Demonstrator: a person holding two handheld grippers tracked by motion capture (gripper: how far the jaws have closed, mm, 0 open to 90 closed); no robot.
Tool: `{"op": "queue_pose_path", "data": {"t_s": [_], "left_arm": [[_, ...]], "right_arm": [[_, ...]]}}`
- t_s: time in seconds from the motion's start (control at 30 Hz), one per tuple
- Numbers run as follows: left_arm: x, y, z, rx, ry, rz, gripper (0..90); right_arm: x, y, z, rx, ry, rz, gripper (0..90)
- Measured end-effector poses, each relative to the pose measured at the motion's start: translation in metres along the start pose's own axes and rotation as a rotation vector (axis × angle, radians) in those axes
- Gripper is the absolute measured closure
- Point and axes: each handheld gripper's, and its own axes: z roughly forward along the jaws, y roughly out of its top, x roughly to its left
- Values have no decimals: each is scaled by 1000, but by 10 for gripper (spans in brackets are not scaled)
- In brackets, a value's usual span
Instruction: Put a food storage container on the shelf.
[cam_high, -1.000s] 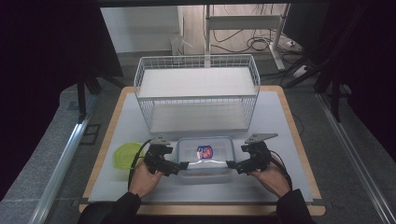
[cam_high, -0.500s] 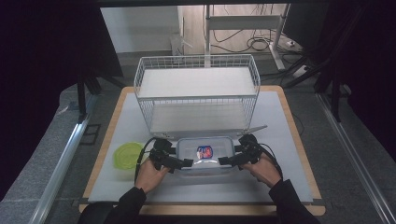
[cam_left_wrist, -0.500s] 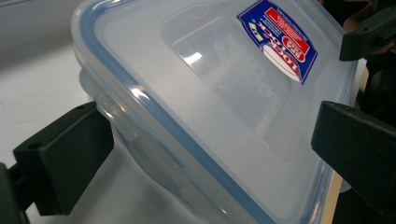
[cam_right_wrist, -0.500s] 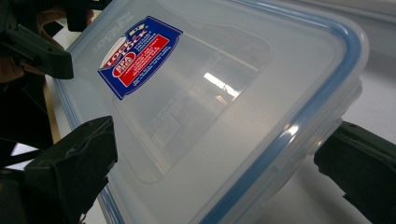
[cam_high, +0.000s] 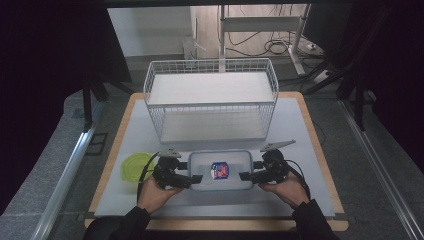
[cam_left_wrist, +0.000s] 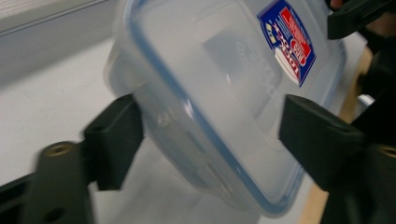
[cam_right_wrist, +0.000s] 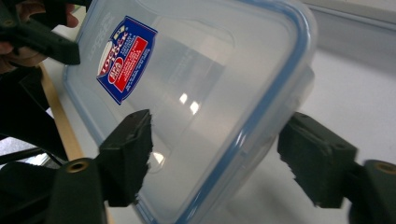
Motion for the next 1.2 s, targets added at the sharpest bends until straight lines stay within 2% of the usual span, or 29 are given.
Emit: {"op": "queue_pose_path", "data": {"t_s": [0.03,0.07,0.1,0.23,0.33,0.57,0.73,0.77,0.93,0.97,1.03,1.2], "left_arm": [[-1,-5,-5,-18,-15,-7,317],[-1,-5,-5,-18,-15,-7,344],[-2,-8,-8,-34,-20,-15,367],[-4,-13,-12,-57,-26,-27,428],[-5,-16,-13,-71,-27,-34,440],[-9,-22,-14,-91,-27,-70,453],[-11,-23,-13,-105,-16,-84,456],[-10,-22,-13,-111,-20,-97,456],[-6,-23,-13,-124,-39,-114,465],[-2,-24,-14,-132,-71,-126,484],[0,-24,-13,-137,-78,-135,491],[-1,-22,-13,-135,-70,-142,490]], "right_arm": [[0,-6,-5,-27,11,17,352],[0,-6,-5,-27,11,17,352],[0,-10,-10,-36,27,25,403],[2,-13,-14,-45,39,46,440],[2,-15,-15,-52,45,60,458],[-3,-20,-17,-67,91,112,500],[-3,-22,-17,-83,96,127,506],[-3,-23,-17,-93,96,147,510],[-4,-24,-17,-102,104,161,522],[-7,-25,-18,-108,128,177,536],[-9,-26,-18,-113,138,187,538],[-7,-25,-18,-111,128,193,539]]}}
